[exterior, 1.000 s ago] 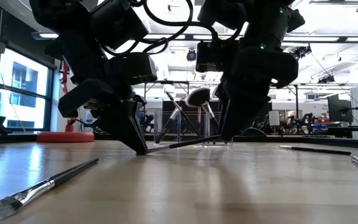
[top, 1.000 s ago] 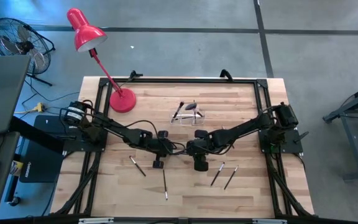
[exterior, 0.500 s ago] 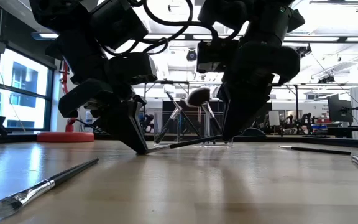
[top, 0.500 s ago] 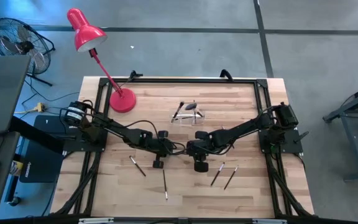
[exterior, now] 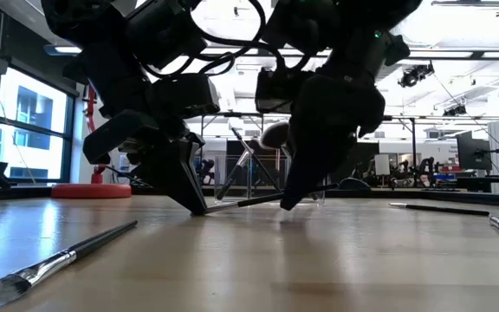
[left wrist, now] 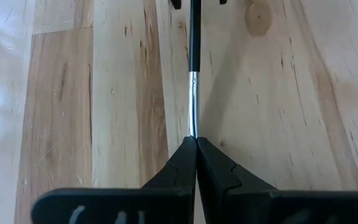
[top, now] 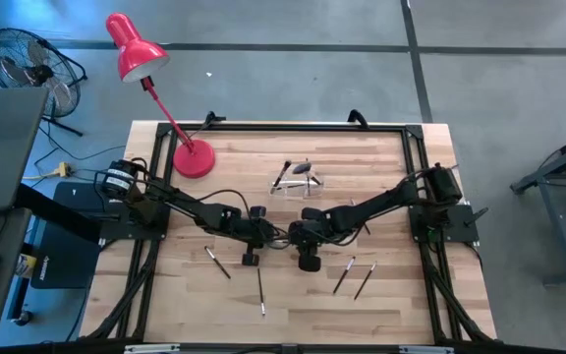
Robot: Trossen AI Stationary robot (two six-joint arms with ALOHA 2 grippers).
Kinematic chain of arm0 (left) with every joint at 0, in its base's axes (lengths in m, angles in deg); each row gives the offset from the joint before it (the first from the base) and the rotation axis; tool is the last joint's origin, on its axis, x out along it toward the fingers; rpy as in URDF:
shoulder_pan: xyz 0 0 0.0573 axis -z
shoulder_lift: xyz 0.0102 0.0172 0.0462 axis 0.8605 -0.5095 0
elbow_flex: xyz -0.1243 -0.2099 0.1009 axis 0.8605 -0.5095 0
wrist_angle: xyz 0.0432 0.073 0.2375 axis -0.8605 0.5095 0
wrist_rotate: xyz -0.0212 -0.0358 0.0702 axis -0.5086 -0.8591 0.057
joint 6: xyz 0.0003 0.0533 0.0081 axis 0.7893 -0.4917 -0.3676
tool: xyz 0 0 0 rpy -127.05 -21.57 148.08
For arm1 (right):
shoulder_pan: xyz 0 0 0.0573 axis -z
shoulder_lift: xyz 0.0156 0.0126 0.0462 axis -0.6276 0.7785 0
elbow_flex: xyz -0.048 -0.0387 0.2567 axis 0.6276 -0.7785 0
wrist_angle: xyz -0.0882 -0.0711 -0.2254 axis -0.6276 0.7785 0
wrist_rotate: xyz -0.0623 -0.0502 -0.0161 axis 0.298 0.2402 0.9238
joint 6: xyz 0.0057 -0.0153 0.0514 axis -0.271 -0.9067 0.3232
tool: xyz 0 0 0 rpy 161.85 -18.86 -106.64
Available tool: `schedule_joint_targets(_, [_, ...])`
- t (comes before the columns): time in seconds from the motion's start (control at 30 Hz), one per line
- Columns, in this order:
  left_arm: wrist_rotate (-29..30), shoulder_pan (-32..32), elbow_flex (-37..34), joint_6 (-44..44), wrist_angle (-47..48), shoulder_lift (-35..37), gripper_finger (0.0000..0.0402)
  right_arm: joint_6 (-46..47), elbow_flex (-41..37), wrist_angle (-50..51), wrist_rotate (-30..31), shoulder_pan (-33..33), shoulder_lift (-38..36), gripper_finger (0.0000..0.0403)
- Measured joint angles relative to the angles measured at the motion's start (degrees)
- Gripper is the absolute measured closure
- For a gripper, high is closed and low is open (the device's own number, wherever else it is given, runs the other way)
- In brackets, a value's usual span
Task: Pick & Place Makeup Supplies
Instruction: Put the makeup brush into the transparent organizer
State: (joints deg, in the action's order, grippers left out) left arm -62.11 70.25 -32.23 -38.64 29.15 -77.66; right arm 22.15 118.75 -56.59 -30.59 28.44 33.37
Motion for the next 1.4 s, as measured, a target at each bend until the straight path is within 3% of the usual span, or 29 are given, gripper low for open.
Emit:
schedule_joint_targets(0.3, [-0.17, 0.0, 0.0, 0.06, -0.08, 0.0, 0.0401, -0.04, 0.0, -0.1, 2.49, -0.02, 0.01, 0.0293])
schedule_joint_targets(0.63, [-0.17, 0.0, 0.02, 0.1, -0.14, 0.0, 0.0401, -1.15, 0.0, 0.15, 2.08, -0.04, 0.01, 0.0389])
schedule_joint_targets(0.9, [0.52, 0.01, 0.02, 0.02, -0.69, 0.02, 0.0397, -1.38, 0.0, 0.53, 1.61, -0.02, 0.01, 0.0393])
schedule_joint_targets(1.2, [1.76, 0.02, 0.64, -0.16, -1.0, -0.04, 0.0333, -0.88, 0.0, 0.83, 1.2, -0.05, 0.01, 0.0393])
schedule_joint_targets(1.4, [3.99, 0.0, 6.17, -1.5, 7.22, 0.44, 0.0295, 2.4, 0.0, 2.28, 0.86, -0.07, -0.01, 0.0392])
